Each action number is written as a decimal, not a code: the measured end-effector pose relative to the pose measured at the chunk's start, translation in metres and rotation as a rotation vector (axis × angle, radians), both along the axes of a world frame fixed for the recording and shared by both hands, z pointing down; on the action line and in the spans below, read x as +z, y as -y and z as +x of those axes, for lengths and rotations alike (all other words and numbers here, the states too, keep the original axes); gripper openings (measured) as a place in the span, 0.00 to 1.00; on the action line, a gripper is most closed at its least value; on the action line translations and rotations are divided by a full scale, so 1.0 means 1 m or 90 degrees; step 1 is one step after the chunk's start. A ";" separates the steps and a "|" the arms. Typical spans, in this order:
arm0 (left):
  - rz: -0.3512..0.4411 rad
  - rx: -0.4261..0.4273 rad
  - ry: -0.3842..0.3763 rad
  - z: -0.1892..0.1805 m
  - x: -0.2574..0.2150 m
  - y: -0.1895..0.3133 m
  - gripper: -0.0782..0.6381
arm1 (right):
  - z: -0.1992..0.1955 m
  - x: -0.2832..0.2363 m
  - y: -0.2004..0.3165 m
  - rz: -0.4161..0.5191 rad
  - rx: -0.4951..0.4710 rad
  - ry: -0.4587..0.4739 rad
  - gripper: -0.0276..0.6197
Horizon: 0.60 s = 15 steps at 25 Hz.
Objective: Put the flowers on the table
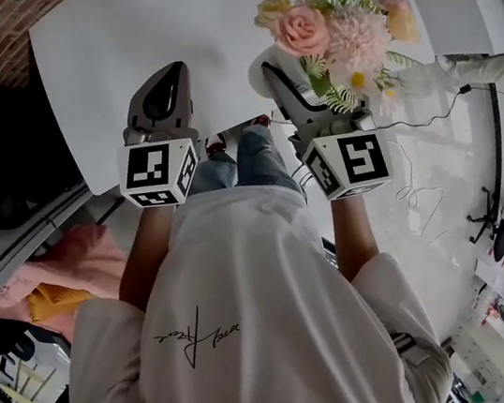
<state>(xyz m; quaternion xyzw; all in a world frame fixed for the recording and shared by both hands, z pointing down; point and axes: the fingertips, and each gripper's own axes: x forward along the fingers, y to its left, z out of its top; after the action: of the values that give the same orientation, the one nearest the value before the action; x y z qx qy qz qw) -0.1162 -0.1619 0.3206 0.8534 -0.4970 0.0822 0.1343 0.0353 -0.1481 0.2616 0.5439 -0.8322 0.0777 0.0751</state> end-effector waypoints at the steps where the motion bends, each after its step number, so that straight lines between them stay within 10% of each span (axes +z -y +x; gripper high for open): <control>1: -0.002 -0.002 -0.002 -0.005 0.003 0.002 0.12 | -0.006 0.002 0.003 -0.001 -0.002 0.000 0.65; 15: -0.034 -0.024 0.006 0.000 0.037 0.020 0.12 | 0.001 0.038 0.037 -0.007 -0.028 -0.014 0.65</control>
<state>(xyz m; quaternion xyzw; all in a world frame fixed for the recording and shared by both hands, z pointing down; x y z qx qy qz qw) -0.1166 -0.1820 0.3575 0.8396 -0.5114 0.0966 0.1559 0.0365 -0.1853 0.3000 0.5258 -0.8427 0.0744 0.0890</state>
